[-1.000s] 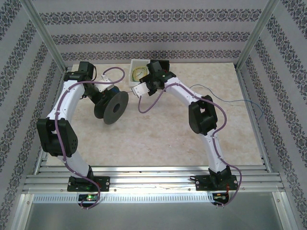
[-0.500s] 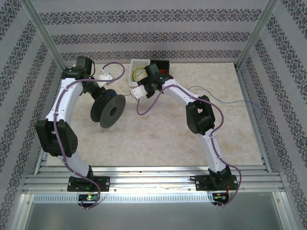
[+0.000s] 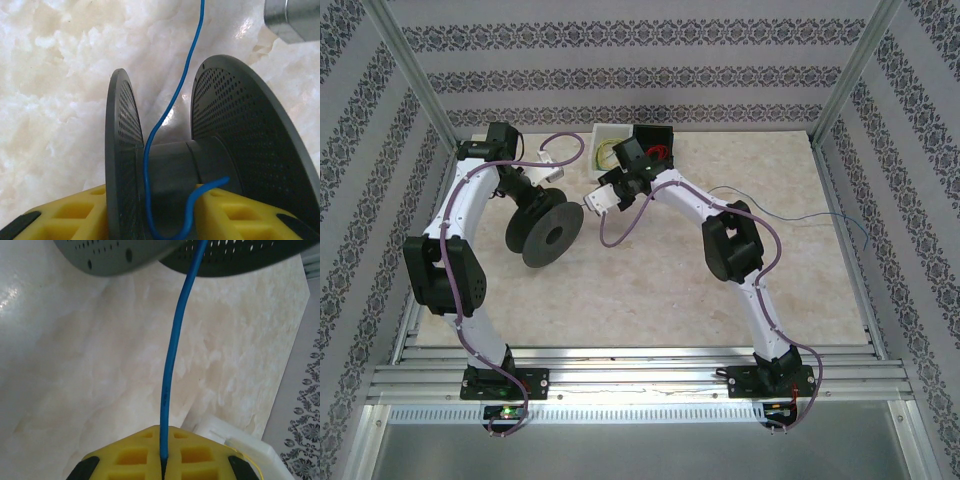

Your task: Wrap the cables

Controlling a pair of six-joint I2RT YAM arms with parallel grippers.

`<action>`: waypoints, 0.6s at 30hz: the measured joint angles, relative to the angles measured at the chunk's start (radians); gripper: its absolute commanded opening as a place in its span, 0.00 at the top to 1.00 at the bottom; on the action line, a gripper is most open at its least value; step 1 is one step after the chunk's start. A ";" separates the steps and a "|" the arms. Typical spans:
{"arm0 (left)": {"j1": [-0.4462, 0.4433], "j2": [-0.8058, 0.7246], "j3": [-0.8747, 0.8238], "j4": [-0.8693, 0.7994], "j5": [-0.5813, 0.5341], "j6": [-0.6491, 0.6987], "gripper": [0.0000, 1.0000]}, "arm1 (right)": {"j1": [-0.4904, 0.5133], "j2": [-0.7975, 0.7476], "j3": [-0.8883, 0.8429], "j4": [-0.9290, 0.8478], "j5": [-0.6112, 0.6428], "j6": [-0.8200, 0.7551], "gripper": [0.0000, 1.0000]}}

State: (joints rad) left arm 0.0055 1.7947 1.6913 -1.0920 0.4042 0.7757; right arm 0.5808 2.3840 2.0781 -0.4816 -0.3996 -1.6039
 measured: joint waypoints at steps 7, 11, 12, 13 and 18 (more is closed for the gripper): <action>0.000 0.013 0.031 -0.002 -0.002 -0.020 1.00 | 0.004 0.001 0.000 0.004 -0.006 0.009 1.00; 0.000 0.027 0.047 -0.002 -0.009 -0.025 1.00 | -0.001 0.001 0.000 0.012 -0.013 0.031 1.00; 0.000 0.029 0.050 -0.002 -0.010 -0.027 1.00 | -0.001 0.002 0.001 0.014 -0.014 0.035 1.00; 0.000 0.030 0.050 -0.002 -0.012 -0.031 1.00 | -0.003 0.001 0.002 0.015 -0.016 0.040 1.00; 0.000 0.030 0.052 -0.001 -0.027 -0.056 1.00 | -0.003 0.002 0.006 0.018 -0.026 0.078 0.98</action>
State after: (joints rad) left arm 0.0055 1.8244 1.7435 -1.0931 0.3767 0.7197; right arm 0.5777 2.3856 2.0846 -0.4641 -0.4252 -1.5261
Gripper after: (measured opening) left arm 0.086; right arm 0.051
